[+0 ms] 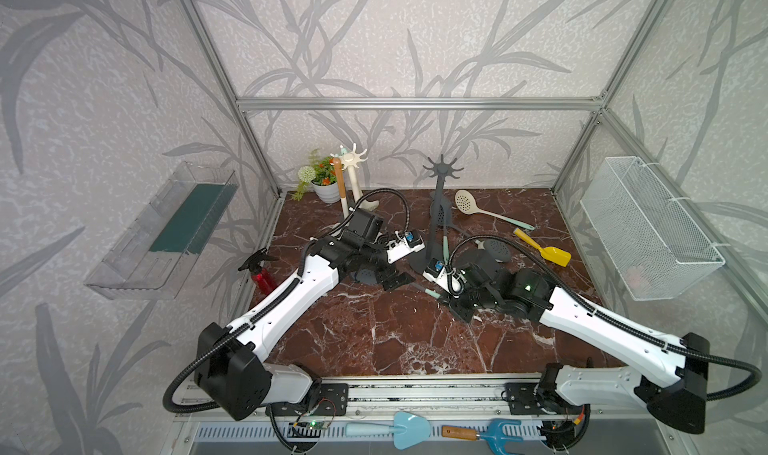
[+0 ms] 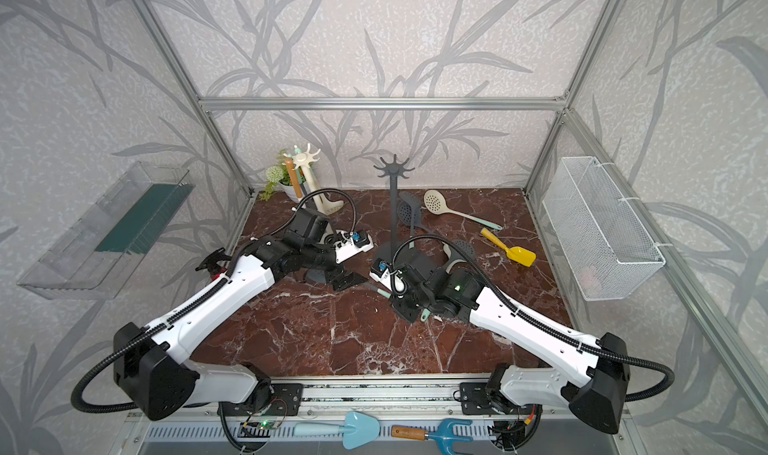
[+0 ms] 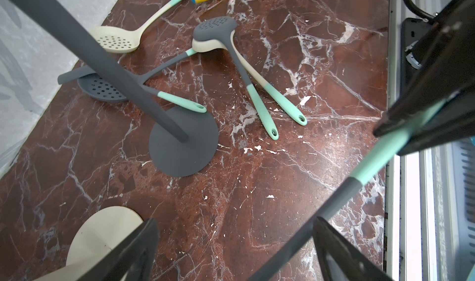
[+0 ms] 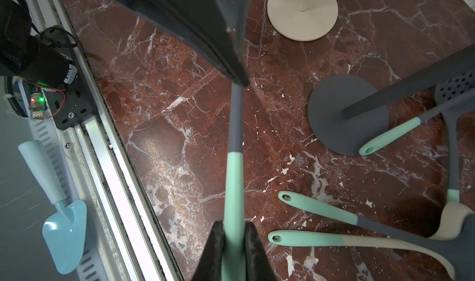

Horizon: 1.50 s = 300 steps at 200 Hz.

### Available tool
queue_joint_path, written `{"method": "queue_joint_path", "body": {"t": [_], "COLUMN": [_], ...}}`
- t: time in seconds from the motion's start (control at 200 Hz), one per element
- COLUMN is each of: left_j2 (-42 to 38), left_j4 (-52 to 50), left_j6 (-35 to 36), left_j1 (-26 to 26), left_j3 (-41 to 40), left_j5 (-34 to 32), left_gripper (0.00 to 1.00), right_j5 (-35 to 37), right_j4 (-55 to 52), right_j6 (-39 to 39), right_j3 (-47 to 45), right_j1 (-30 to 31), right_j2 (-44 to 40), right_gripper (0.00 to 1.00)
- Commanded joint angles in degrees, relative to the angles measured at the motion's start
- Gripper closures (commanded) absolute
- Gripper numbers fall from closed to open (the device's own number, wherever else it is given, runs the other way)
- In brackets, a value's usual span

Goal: Hang the skimmer on the kitchen utensil rack
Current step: Pick up the skimmer from the center of the board.

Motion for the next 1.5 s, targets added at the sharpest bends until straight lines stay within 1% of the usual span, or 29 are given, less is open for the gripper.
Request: {"method": "queue_joint_path", "body": {"t": [0.0, 0.105, 0.22, 0.33, 0.46, 0.505, 0.635, 0.675, 0.93, 1.015, 1.115, 1.15, 1.235, 1.375, 1.495], "left_j2": [-2.25, -5.83, -9.02, -9.84, -9.36, -9.14, -8.53, -8.42, -8.43, -8.31, -7.82, -7.61, -7.00, -6.54, -6.07], "left_j4": [-0.85, 1.84, 3.83, 6.59, 8.22, 8.42, 8.02, 8.12, 9.83, 9.67, 9.08, 8.97, 8.44, 8.00, 7.57], "left_j6": [4.75, 4.89, 5.86, 7.33, 8.87, 9.42, 10.57, 10.78, 14.24, 15.65, 17.71, 18.08, 19.05, 19.32, 18.62], "left_j1": [-0.45, -1.02, -2.29, -4.15, -5.49, -5.75, -6.04, -6.26, -9.04, -9.89, -10.86, -11.24, -12.27, -13.78, -14.24], "left_j3": [-1.89, -5.12, -7.94, -10.00, -10.52, -10.45, -10.26, -10.41, -11.75, -11.59, -11.32, -11.15, -10.80, -10.47, -10.30], "left_j5": [1.93, 0.01, -3.61, -7.90, -10.64, -11.27, -12.36, -12.73, -17.41, -19.09, -22.16, -23.33, -25.83, -28.83, -29.86], "left_gripper": [0.09, 0.11, 0.12, 0.15, 0.18, 0.22, 0.38, 0.41, 0.45, 0.49, 0.55, 0.57, 0.69, 0.83, 0.91], "right_j5": [-2.74, -3.43, -4.29, -5.85, -7.20, -7.53, -8.44, -8.95, -14.54, -16.89, -18.63, -18.98, -19.34, -20.70, -21.33], "right_j4": [1.97, 1.80, 1.63, 2.45, 2.84, 2.76, 2.95, 3.00, 4.31, 4.51, 4.52, 4.45, 4.24, 4.95, 5.64], "right_j6": [0.13, 0.05, 0.09, 0.69, 1.37, 1.62, 2.01, 2.28, 4.40, 5.25, 5.88, 6.02, 6.35, 7.41, 7.92], "right_j3": [1.34, 1.09, 1.08, 0.99, 0.89, 0.89, 0.45, 0.33, 0.31, 0.37, 0.59, 0.70, 0.89, 0.90, 1.01], "right_j1": [-1.17, -1.81, -2.22, -2.43, -2.65, -2.70, -3.22, -3.52, -5.83, -6.39, -6.65, -6.81, -7.33, -8.90, -10.39], "right_j2": [-0.26, -0.26, -0.08, -0.34, -0.51, -0.80, -1.90, -2.30, -2.74, -1.99, -1.15, -0.84, -0.14, 0.36, 0.10], "right_gripper": [1.00, 1.00, 1.00, 1.00, 1.00, 1.00, 1.00, 1.00, 1.00, 1.00, 1.00, 1.00, 1.00, 0.99, 0.95]}}
